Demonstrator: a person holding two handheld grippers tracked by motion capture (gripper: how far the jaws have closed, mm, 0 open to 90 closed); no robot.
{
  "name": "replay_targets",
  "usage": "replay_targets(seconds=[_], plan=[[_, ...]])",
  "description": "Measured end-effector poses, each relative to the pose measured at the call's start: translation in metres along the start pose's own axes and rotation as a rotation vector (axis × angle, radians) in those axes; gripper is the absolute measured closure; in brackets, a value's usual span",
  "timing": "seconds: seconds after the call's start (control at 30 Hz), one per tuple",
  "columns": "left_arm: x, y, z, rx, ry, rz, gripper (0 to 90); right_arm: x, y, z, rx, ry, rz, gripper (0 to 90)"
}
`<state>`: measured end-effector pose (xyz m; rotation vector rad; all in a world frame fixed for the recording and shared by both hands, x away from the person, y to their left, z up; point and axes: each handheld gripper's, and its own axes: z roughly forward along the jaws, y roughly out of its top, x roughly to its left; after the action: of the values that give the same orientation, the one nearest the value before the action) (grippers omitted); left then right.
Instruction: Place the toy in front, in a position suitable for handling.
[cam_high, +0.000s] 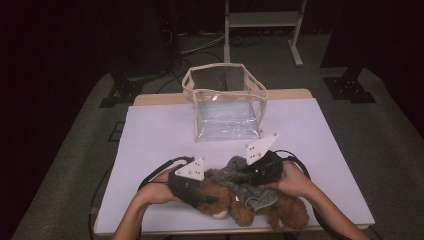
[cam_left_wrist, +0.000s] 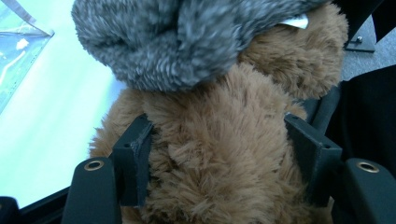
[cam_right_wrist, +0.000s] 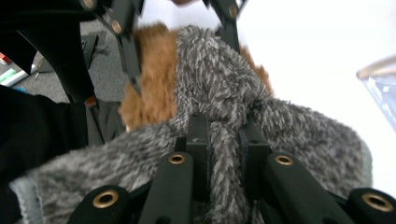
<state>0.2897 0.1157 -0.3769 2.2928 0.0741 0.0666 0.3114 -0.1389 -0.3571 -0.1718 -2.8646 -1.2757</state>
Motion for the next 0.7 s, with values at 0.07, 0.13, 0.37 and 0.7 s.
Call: replay_targets(seconds=[0.07, 0.13, 0.37, 0.7], plan=[[0.000, 0.001, -0.001, -0.005, 0.010, 0.004, 32.5, -0.002, -0.007, -0.003, -0.008, 0.003, 0.015, 78.0], [-0.001, 0.001, -0.004, -0.008, 0.018, 0.006, 31.7, -0.003, -0.013, -0.005, -0.016, 0.002, 0.032, 78.4], [0.001, -0.003, -0.022, -0.033, 0.037, 0.008, 33.2, -0.001, -0.024, -0.010, -0.056, -0.008, 0.052, 78.7], [0.002, -0.012, -0.017, -0.033, 0.015, -0.024, 37.5, 0.001, -0.017, -0.013, -0.029, -0.019, 0.039, 78.8]])
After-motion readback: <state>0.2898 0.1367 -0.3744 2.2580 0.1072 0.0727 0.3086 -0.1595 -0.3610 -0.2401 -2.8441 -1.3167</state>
